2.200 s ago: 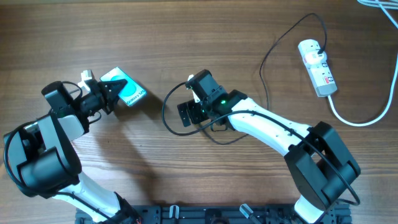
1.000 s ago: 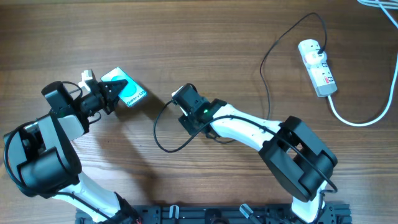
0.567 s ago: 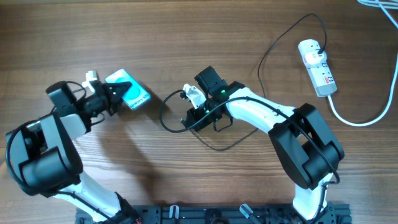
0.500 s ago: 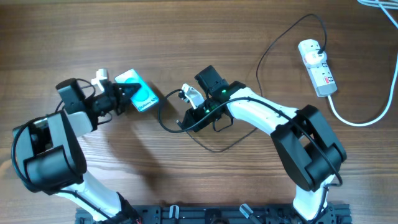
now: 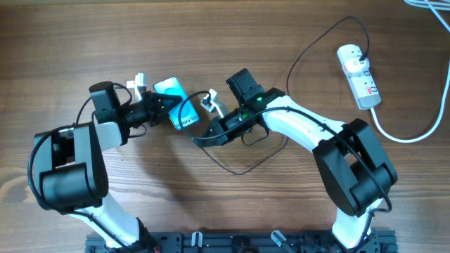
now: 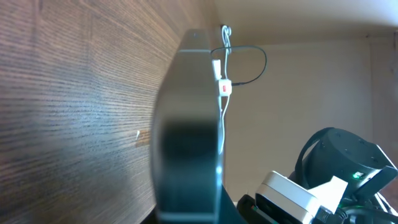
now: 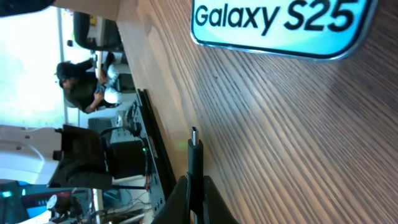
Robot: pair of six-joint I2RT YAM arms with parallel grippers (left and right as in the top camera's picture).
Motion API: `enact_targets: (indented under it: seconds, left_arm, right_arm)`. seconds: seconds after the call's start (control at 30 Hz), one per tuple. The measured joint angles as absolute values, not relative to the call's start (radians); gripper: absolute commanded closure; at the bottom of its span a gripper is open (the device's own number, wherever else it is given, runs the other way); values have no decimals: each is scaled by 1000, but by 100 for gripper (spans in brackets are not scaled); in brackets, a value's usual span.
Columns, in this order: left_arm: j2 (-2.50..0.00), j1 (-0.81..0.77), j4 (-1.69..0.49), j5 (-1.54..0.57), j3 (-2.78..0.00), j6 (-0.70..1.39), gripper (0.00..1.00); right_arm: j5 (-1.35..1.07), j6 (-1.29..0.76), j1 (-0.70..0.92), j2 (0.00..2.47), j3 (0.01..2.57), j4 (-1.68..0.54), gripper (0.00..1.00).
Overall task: Plug charger to phone and switch on socket
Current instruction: 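Carry the plug toward the phone's bottom port held by left gripper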
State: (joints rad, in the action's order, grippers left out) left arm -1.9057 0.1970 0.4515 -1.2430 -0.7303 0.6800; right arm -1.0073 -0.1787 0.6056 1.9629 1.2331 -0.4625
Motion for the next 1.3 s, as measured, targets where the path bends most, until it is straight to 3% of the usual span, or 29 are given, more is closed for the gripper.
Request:
enact_targets:
  seconds: [0.27,0.6,0.8,1.3]
  left_arm:
    - [-1908,197,798,-1282,-731,978,96]
    - [-1908,197,811,-1288,-731,1100,96]
    - [-1908,197,934,-1298,-731,1184,96]
    - [-1908,171,953,-1301,-731,1233,96]
  right_arm:
    - [-1074,-296,577,1963,1233,-309,96]
    - [-1138,-422,522,1963,1233,-191,96]
    - [-1157,-468,522,1963,1233,-143,96]
    - [-1163,-523,522,1963,1233,-121,96]
